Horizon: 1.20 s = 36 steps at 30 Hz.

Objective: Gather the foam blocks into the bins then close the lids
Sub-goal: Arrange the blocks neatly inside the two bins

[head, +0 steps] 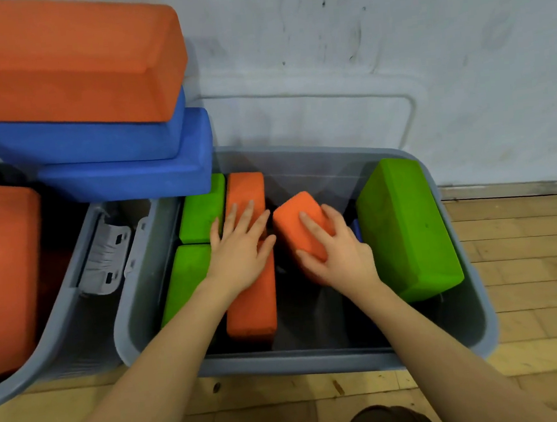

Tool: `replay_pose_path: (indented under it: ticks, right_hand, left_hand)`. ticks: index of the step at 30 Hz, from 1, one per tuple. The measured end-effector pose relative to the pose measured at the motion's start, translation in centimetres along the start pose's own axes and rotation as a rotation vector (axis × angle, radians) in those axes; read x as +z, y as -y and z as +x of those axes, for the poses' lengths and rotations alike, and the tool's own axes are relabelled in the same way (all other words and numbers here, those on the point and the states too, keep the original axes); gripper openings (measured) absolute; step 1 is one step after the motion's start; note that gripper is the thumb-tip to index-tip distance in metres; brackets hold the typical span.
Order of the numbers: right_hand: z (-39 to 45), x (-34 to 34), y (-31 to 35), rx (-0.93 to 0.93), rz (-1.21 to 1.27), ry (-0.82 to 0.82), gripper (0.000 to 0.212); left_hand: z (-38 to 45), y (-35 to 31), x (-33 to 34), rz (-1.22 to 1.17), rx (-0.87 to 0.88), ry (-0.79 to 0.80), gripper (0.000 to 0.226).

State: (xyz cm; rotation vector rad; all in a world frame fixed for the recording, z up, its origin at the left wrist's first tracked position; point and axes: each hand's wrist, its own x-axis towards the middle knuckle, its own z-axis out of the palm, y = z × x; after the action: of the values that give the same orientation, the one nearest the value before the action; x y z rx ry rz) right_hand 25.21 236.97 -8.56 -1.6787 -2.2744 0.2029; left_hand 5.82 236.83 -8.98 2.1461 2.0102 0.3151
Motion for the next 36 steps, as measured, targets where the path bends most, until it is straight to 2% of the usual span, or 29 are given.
replay_pose_path:
  ticks: [4, 7, 10, 13, 19, 22, 28, 36]
  right_hand:
    - [3.1, -0.3, 2.2, 0.242, 0.135, 0.002, 0.060]
    - [5.5, 0.3, 2.9, 0.319, 0.186, 0.021, 0.061]
    - [5.7, 0.7, 2.7, 0.260, 0.219, 0.053, 0.060]
    - [4.2, 1.5, 1.9, 0.152, 0.263, 0.112, 0.061]
    - [3.8, 3.5, 2.0, 0.189, 0.326, 0.196, 0.069]
    - [4.1, 4.0, 2.6, 0.226, 0.423, 0.159, 0.069]
    - [5.8, 3.0, 3.1, 0.368, 0.514, -0.044, 0.059]
    - [4.5, 4.6, 3.8, 0.285, 0.520, 0.007, 0.060]
  left_hand:
    - [0.1, 0.3, 0.0, 0.023, 0.028, -0.003, 0.074]
    - [0.9, 1.0, 0.3, 0.045, -0.014, 0.033, 0.059]
    - [1.1, 1.0, 0.8, 0.064, -0.026, 0.051, 0.051]
    - [0.9, 1.0, 0.9, 0.073, -0.041, 0.021, 0.058]
    - [0.5, 1.4, 0.9, 0.111, -0.073, 0.015, 0.057]
    - [0.7, 1.6, 0.7, 0.091, -0.062, 0.000, 0.051]
    - [1.8, 1.4, 0.7, 0.049, -0.036, -0.051, 0.064]
    - [1.1, 2.1, 1.3, 0.043, -0.052, -0.096, 0.070]
